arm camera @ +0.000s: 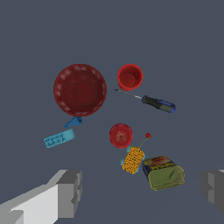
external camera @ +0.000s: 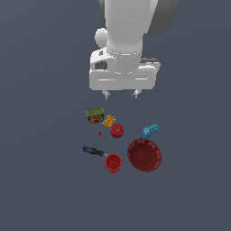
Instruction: Pick up a designated object from a clutter of objects.
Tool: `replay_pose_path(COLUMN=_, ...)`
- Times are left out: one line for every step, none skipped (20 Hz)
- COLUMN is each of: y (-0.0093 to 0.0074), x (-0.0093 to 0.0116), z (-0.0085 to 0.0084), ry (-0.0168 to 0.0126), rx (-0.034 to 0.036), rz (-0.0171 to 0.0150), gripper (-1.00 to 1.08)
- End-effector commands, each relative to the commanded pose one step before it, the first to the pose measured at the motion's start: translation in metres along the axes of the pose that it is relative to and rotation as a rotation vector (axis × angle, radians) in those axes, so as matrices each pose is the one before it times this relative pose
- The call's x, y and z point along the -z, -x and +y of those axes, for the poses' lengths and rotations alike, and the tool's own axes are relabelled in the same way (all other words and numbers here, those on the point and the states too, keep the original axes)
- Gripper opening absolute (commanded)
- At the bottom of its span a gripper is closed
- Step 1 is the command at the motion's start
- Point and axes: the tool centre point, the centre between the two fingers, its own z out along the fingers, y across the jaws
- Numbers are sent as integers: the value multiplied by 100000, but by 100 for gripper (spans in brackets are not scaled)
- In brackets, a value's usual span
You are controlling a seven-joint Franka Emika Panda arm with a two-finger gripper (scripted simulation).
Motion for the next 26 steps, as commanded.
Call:
replay_pose_path(y=0, x=0, z=1, ry=0, rx=0, rz=0, gripper=100)
replay_pose_path(y=-15, x=9, z=50, ry=27, rx=-26, rz=58, gripper=100)
replay_pose_path(y=-54, x=12, z=149, ry=63, rx=-67, rz=142, gripper=100)
replay_pose_path(y=-88, x=23, z=245, ry=105, rx=-108, rz=231, gripper=100)
replay_pose_path(y=-115, x=46, z=342, ry=156, rx=-150, rz=332, gripper=100)
replay_pose_path(y=-143, x=74, z=437, ry=205, rx=-179, rz=417, gripper=100)
replay_pose_path(y=-143, x=109, z=462, ry=226, rx=-171, rz=438, gripper=100)
replay_pose_path(y=-112, x=125, z=382, ry=192, rx=-118, rz=355, gripper=100)
replay_pose_path(y=-76, x=135, z=285, ry=149, rx=-65, rz=263, gripper=100)
replay_pose_path(y=-41, x=132, z=182, ry=99, rx=-17, rz=167, gripper=100)
replay_pose_path(y=-15, x=96, z=83, ry=37, rx=15, rz=57, gripper=100)
replay_pose_path(y=13, x=42, z=2, ry=0, rx=0, rz=0, gripper=100)
replay_pose_path(y=25, x=-9, z=-53, ry=0, rx=0, rz=0, gripper=100)
replay_pose_path(y=-9, x=-112, z=-64, ry=-50, rx=9, rz=-83, gripper=100)
replay_pose_path(y=-5, x=-141, z=-45, ry=-28, rx=-53, rz=-35, gripper=100)
replay_pose_path(y=-15, x=-192, z=-31, ry=-28, rx=-89, rz=-27, gripper=100)
replay_pose_path(y=-23, x=-244, z=-17, ry=-30, rx=-133, rz=-22, gripper=100)
replay_pose_path(y=-29, x=-295, z=-21, ry=-27, rx=-151, rz=-14, gripper=100)
replay_pose_path(y=-34, x=-347, z=-20, ry=-29, rx=-180, rz=-11, gripper=100)
replay_pose_path(y=-35, x=-398, z=-11, ry=-36, rx=-226, rz=-14, gripper=100)
replay_pose_path(y=-33, x=-447, z=-30, ry=-42, rx=-235, rz=-21, gripper=100)
replay_pose_path(y=-29, x=-506, z=-39, ry=-53, rx=-269, rz=-34, gripper=100)
replay_pose_path(y=-23, x=-562, z=-48, ry=-62, rx=-299, rz=-43, gripper=100)
replay_pose_path(y=-18, x=-613, z=-55, ry=-65, rx=-322, rz=-45, gripper=100)
replay_pose_path(y=-11, x=-666, z=-53, ry=-68, rx=-356, rz=-45, gripper=100)
replay_pose_path(y=-2, x=-719, z=-48, ry=-75, rx=-399, rz=-48, gripper=100)
